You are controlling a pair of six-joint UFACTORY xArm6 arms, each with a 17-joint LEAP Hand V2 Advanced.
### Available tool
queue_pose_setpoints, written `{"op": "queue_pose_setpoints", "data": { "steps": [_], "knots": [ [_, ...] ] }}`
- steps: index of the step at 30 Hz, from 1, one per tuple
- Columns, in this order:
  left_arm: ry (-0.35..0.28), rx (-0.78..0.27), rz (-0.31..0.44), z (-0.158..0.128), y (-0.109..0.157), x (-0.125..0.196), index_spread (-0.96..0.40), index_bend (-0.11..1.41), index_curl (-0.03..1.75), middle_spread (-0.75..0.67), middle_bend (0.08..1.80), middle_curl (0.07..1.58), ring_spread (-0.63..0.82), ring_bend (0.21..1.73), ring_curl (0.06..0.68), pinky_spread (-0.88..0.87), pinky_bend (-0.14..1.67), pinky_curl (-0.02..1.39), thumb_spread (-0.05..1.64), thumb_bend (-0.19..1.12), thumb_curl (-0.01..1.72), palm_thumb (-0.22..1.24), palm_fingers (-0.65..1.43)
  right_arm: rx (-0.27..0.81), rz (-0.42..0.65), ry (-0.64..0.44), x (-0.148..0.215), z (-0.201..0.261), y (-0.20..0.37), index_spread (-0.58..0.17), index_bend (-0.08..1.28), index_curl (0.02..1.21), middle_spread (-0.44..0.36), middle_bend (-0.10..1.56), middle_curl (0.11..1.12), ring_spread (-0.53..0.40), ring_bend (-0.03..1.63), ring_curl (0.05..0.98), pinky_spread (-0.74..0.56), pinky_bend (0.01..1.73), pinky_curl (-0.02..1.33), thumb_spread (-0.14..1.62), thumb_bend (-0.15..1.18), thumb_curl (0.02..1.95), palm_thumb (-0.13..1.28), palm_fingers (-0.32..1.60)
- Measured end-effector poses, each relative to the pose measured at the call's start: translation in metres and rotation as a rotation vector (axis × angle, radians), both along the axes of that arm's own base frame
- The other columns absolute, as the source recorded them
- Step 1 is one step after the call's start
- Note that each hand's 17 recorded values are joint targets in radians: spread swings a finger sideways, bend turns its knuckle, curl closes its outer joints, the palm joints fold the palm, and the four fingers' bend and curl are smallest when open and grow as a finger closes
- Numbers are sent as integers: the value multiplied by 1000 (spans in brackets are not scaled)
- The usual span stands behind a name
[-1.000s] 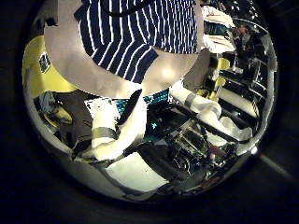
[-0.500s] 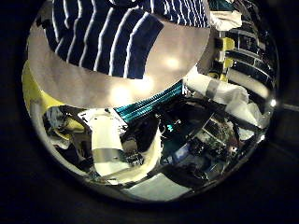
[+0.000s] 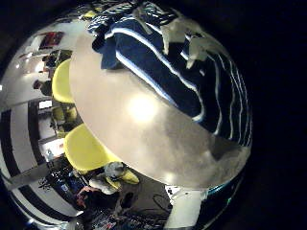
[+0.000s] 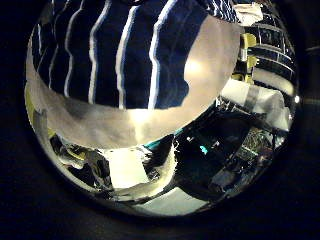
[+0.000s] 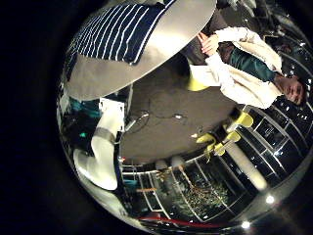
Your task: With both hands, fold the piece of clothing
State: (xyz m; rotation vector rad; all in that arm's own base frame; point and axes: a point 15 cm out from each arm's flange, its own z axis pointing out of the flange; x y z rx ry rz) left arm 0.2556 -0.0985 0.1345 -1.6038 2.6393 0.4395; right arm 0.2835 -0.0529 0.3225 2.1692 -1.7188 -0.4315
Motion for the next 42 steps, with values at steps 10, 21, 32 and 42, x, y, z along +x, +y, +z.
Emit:
{"op": "queue_pose_setpoints", "data": {
  "steps": [10,21,32,42],
  "knots": [
    [-81,-38,35,5,-10,23,-47,208,259,-53,665,652,-301,1221,368,-308,856,599,1021,98,389,651,852,-8,2,3,-2,14,0,-339,174,310,53,193,309,204,413,240,352,438,282,1317,-12,256,425,96],
    [-139,-59,41,61,-4,55,-366,479,438,-330,785,1027,-432,1423,517,-540,1200,760,1217,184,520,865,909,1,8,42,6,1,3,-327,150,285,18,203,332,111,540,276,288,454,287,1311,-6,275,494,236],
    [-86,-44,25,100,4,73,-521,563,674,-450,807,1266,-424,1549,562,-581,1341,795,1277,138,579,855,764,-16,56,115,-3,-83,26,-283,151,275,1,226,357,11,613,294,220,484,286,1248,-17,310,528,261],
    [-53,-35,10,109,8,77,-587,539,912,-489,804,1383,-413,1621,571,-580,1427,793,1294,99,611,847,701,-62,84,40,-4,-131,56,-247,158,279,-9,273,378,-4,603,289,192,485,276,1175,-22,314,474,241]
  ]
}}
